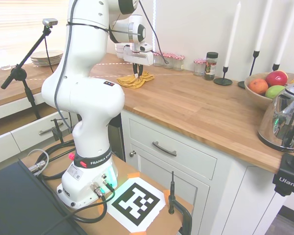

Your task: Wipe the counter

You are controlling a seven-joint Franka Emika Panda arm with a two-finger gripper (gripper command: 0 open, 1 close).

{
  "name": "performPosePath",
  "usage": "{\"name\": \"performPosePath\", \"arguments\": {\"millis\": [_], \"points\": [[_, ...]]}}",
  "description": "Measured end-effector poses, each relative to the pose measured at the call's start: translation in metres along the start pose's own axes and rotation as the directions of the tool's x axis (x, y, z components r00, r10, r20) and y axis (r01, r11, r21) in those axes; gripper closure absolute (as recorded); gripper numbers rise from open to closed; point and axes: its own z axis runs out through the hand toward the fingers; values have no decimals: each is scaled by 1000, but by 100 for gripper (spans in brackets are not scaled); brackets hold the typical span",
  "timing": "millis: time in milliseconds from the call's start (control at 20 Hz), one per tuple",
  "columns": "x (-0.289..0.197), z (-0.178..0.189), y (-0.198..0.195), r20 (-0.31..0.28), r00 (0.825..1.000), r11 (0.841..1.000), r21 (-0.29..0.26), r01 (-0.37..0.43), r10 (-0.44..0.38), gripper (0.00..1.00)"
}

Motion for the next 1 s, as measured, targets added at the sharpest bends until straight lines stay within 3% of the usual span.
{"name": "performPosePath", "arguments": {"millis": [500,1000], "points": [[2,0,6,-10,1000,1000,4,3,-3,100],[92,-12,101,-33,999,999,-42,-4,3,100]]}}
